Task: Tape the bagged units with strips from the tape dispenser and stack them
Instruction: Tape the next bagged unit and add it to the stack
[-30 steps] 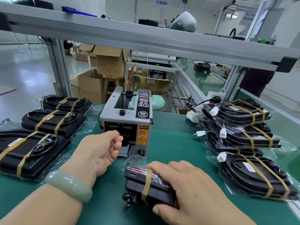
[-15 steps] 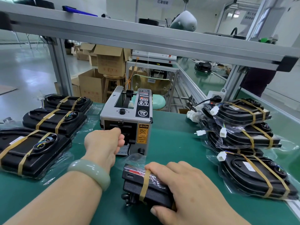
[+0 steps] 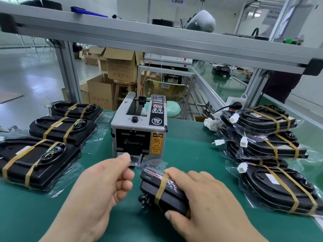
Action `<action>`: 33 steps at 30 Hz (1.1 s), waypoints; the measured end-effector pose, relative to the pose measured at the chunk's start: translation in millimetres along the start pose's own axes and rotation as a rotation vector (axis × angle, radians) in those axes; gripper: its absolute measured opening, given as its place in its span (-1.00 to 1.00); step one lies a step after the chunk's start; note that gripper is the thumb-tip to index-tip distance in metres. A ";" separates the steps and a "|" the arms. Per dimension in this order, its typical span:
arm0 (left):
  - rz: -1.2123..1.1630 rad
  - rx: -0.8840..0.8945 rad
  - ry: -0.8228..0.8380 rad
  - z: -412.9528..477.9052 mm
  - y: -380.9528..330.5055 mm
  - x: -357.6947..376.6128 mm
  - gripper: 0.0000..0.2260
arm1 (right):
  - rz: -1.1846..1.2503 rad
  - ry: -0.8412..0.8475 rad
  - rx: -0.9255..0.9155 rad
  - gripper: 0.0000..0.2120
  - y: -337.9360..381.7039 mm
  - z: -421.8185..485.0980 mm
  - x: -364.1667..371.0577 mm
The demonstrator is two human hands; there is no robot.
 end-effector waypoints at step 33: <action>0.297 0.338 -0.198 -21.0 4.7 13.3 -0.82 | -0.021 -0.018 -0.014 -0.35 0.4 -1.3 -0.2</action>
Point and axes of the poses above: each hand's wrist, its own z-axis towards the middle knuckle, its own x-axis out of the palm, y = z × x, the point moved 7 cm from there along z, towards the middle knuckle, and after that the axes turned 10 degrees about -z, right-handed, at the moved point
